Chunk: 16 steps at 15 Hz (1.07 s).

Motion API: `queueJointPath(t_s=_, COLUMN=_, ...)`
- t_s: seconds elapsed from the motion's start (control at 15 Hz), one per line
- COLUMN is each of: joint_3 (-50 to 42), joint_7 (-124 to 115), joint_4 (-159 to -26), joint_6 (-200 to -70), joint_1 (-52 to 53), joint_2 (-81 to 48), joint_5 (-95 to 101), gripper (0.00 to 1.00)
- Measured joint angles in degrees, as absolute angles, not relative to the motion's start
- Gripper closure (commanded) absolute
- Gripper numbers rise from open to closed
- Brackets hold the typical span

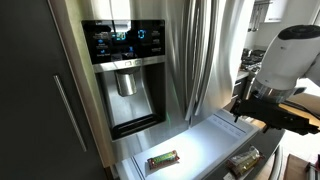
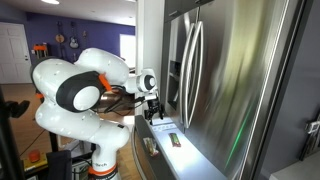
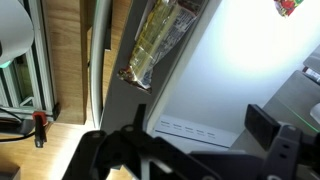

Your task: Take one packet out of the freezer drawer and place it on the edge of the drawer

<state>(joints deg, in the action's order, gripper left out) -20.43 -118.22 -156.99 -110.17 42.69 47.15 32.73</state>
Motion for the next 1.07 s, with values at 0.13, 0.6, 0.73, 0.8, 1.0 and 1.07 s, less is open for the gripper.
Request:
queueJointPath(t_s=0.13, joint_3=-14.3, joint_7=-112.0, joint_4=-156.8, joint_6=-111.2, joint_1=35.8, joint_2=45.7, joint_5=28.0, gripper=0.0)
queueJointPath(t_s=0.6, joint_3=-0.2, joint_7=-85.8, joint_4=-153.2, joint_6=-110.4, joint_1=15.9, joint_2=43.1, joint_5=16.7, gripper=0.0)
queueJointPath(t_s=0.73, joint_3=1.3, joint_7=-80.0, joint_4=-152.3, joint_6=-110.1, joint_1=12.5, joint_2=42.7, joint_5=14.9, gripper=0.0)
queueJointPath(t_s=0.8, joint_3=1.7, joint_7=-77.2, joint_4=-151.8, joint_6=-109.9, joint_1=11.1, joint_2=42.6, joint_5=13.9, gripper=0.0)
queueJointPath(t_s=1.0, joint_3=2.0, joint_7=-68.9, joint_4=-150.6, joint_6=-108.4, joint_1=8.4, joint_2=42.5, joint_5=10.3, gripper=0.0)
queueJointPath(t_s=1.07, joint_3=2.0, joint_7=-66.3, joint_4=-150.0, joint_6=-107.3, joint_1=7.8, joint_2=42.5, joint_5=9.2, gripper=0.0)
